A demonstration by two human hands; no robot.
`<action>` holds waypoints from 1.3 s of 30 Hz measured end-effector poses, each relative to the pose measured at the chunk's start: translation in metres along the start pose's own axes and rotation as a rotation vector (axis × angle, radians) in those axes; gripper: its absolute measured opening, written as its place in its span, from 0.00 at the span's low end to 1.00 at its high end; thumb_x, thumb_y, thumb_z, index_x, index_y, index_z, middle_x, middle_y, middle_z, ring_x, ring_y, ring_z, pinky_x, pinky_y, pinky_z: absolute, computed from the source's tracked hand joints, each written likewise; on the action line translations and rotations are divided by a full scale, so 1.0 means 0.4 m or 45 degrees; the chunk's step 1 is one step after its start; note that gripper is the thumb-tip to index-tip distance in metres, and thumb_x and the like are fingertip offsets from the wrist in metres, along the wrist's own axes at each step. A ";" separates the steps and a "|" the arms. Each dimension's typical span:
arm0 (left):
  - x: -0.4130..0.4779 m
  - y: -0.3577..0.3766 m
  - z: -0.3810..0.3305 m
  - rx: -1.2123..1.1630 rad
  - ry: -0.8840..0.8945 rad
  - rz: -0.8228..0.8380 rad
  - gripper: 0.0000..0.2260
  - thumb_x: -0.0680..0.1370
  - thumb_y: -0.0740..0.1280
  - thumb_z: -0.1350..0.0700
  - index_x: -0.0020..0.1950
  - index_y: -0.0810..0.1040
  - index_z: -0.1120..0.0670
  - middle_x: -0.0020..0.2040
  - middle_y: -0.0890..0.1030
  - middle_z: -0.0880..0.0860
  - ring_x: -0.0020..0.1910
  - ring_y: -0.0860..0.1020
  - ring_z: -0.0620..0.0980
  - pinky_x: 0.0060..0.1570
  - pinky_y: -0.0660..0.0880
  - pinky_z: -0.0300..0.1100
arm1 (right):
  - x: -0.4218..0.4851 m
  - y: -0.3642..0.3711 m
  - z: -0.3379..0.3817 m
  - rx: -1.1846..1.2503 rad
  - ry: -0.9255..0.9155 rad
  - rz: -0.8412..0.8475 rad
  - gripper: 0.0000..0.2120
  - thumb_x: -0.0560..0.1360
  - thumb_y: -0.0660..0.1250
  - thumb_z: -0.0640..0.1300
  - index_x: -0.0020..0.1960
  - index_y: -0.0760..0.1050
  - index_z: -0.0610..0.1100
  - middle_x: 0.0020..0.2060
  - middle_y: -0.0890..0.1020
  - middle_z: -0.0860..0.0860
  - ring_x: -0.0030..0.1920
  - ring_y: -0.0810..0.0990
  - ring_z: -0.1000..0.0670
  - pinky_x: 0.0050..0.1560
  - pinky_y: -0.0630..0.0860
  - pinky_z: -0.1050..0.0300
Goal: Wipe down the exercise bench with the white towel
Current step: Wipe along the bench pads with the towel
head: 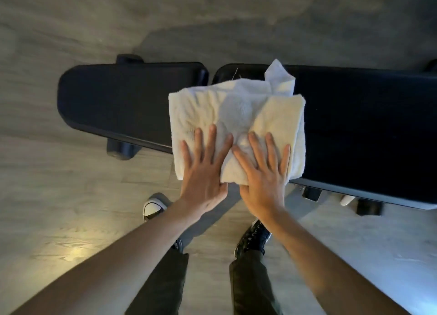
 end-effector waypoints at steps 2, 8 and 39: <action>-0.047 0.030 -0.011 0.027 0.037 0.016 0.44 0.75 0.63 0.45 0.85 0.41 0.49 0.85 0.43 0.62 0.83 0.43 0.69 0.76 0.49 0.75 | -0.062 0.015 -0.001 0.006 0.003 0.007 0.42 0.67 0.74 0.43 0.79 0.66 0.55 0.82 0.61 0.46 0.83 0.51 0.36 0.80 0.39 0.30; 0.010 0.024 -0.020 -0.033 0.136 0.055 0.40 0.78 0.40 0.29 0.85 0.48 0.50 0.86 0.46 0.62 0.83 0.43 0.69 0.77 0.48 0.74 | -0.033 0.002 -0.035 0.042 0.047 0.001 0.37 0.69 0.68 0.44 0.78 0.68 0.55 0.82 0.62 0.46 0.83 0.53 0.36 0.79 0.42 0.28; -0.021 0.078 -0.319 0.024 0.172 0.052 0.39 0.80 0.56 0.34 0.85 0.46 0.48 0.86 0.44 0.60 0.84 0.42 0.67 0.76 0.49 0.74 | -0.217 -0.058 -0.275 0.154 0.220 -0.036 0.42 0.68 0.72 0.42 0.80 0.64 0.55 0.84 0.56 0.46 0.84 0.45 0.38 0.79 0.40 0.27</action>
Point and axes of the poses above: each hand's wrist, its own x-axis towards the middle knuckle, its own y-axis out of the palm, z = x × y, the point moved 8 cm from there along x, towards the middle knuckle
